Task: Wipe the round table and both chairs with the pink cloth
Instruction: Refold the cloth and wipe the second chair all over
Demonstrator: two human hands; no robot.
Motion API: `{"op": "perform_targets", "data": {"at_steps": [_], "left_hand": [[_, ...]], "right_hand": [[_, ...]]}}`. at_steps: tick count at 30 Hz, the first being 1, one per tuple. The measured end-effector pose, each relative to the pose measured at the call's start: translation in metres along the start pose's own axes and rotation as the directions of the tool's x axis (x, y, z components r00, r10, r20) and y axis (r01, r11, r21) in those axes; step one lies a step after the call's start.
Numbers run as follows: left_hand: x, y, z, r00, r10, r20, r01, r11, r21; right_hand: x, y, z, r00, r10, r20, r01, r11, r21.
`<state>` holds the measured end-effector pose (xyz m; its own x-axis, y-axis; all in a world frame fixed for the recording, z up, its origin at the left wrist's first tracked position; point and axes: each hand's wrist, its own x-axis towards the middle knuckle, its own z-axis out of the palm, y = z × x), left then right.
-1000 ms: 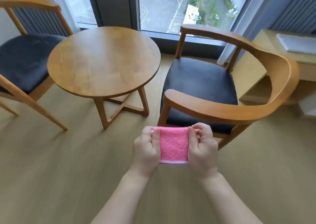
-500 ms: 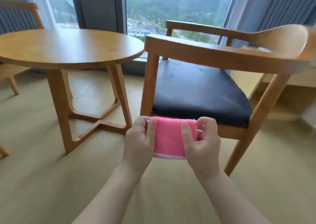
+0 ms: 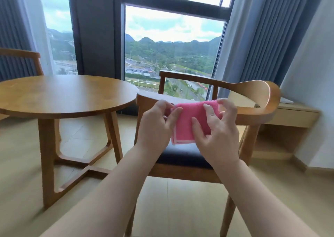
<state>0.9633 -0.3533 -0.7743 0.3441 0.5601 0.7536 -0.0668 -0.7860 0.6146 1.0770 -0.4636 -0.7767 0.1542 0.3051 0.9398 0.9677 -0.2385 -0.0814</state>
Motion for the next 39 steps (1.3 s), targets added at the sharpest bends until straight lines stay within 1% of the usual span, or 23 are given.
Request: {"op": "perform_targets", "data": {"at_steps": [2, 5, 8, 10, 11, 13, 14, 15, 17, 19, 20, 21, 23, 25, 27, 29, 32, 35, 37, 39], "left_hand": [[0.000, 0.009, 0.010, 0.999, 0.034, 0.028, -0.035, 0.999, 0.024], [0.008, 0.026, 0.030, 0.994, 0.085, 0.073, -0.090, 0.994, 0.067], [0.010, 0.041, 0.056, 0.989, 0.078, 0.124, -0.083, 0.996, 0.041], [0.007, 0.045, 0.066, 0.989, 0.054, 0.134, -0.056, 0.998, 0.014], [0.007, 0.045, 0.068, 0.991, 0.041, 0.129, -0.041, 0.999, 0.002], [0.006, 0.040, 0.067, 0.995, 0.008, 0.099, -0.007, 1.000, -0.011], [0.006, 0.038, 0.065, 0.997, -0.002, 0.082, 0.002, 1.000, -0.004], [0.005, 0.037, 0.063, 0.998, -0.002, 0.068, 0.001, 1.000, 0.013], [0.001, 0.035, 0.059, 0.998, 0.015, 0.066, -0.018, 0.999, 0.047], [-0.004, 0.033, 0.054, 0.996, 0.026, 0.087, -0.031, 0.998, 0.059], [-0.006, 0.032, 0.050, 0.995, 0.030, 0.094, -0.037, 0.997, 0.068], [-0.009, 0.030, 0.045, 0.995, 0.035, 0.090, -0.042, 0.996, 0.082], [-0.013, 0.022, 0.031, 0.998, 0.038, 0.058, -0.044, 0.994, 0.097], [-0.020, 0.010, 0.013, 0.999, 0.027, 0.018, -0.029, 0.994, 0.106], [-0.033, -0.005, -0.009, 0.999, -0.011, -0.040, 0.016, 0.994, 0.108], [-0.047, -0.018, -0.026, 0.994, -0.069, -0.089, 0.079, 0.991, 0.106], [-0.072, -0.040, -0.052, 0.986, -0.132, -0.099, 0.142, 0.984, 0.105], [-0.091, -0.056, -0.073, 0.978, -0.170, -0.118, 0.179, 0.981, 0.075], [-0.100, -0.065, -0.085, 0.974, -0.183, -0.131, 0.192, 0.979, 0.061], [-0.105, -0.073, -0.096, 0.977, -0.187, -0.101, 0.192, 0.980, 0.045]], "right_hand": [[-0.007, 0.014, -0.005, 1.000, 0.001, 0.003, -0.001, 1.000, -0.023], [-0.008, 0.042, -0.011, 0.997, 0.020, -0.076, -0.025, 0.998, -0.065], [-0.008, 0.064, -0.016, 0.989, 0.069, -0.129, -0.081, 0.993, -0.090], [-0.009, 0.071, -0.017, 0.993, 0.055, -0.103, -0.069, 0.988, -0.139], [-0.010, 0.074, -0.016, 0.996, 0.033, -0.085, -0.049, 0.980, -0.192], [-0.010, 0.077, -0.013, 0.998, -0.014, -0.056, -0.003, 0.955, -0.295], [-0.010, 0.078, -0.011, 0.998, -0.032, -0.053, 0.013, 0.948, -0.317], [-0.011, 0.079, -0.009, 0.997, -0.048, -0.056, 0.028, 0.948, -0.316], [-0.015, 0.078, -0.005, 0.994, -0.089, -0.066, 0.069, 0.964, -0.258], [-0.022, 0.076, 0.002, 0.986, -0.158, -0.050, 0.147, 0.972, -0.182], [-0.026, 0.074, 0.007, 0.982, -0.188, -0.036, 0.179, 0.969, -0.172], [-0.028, 0.071, 0.011, 0.980, -0.198, -0.019, 0.191, 0.965, -0.178], [-0.027, 0.063, 0.019, 0.986, -0.166, 0.019, 0.167, 0.965, -0.204], [-0.021, 0.055, 0.025, 0.982, -0.175, 0.068, 0.187, 0.943, -0.277], [-0.014, 0.046, 0.031, 0.963, -0.245, 0.110, 0.268, 0.896, -0.353], [-0.006, 0.037, 0.035, 0.941, -0.307, 0.140, 0.337, 0.865, -0.371], [0.003, 0.011, 0.049, 0.899, -0.394, 0.193, 0.438, 0.829, -0.348], [0.012, -0.017, 0.071, 0.856, -0.470, 0.216, 0.516, 0.796, -0.316], [0.017, -0.038, 0.088, 0.824, -0.525, 0.215, 0.566, 0.779, -0.269], [0.019, -0.057, 0.107, 0.785, -0.575, 0.230, 0.617, 0.760, -0.205]]}}
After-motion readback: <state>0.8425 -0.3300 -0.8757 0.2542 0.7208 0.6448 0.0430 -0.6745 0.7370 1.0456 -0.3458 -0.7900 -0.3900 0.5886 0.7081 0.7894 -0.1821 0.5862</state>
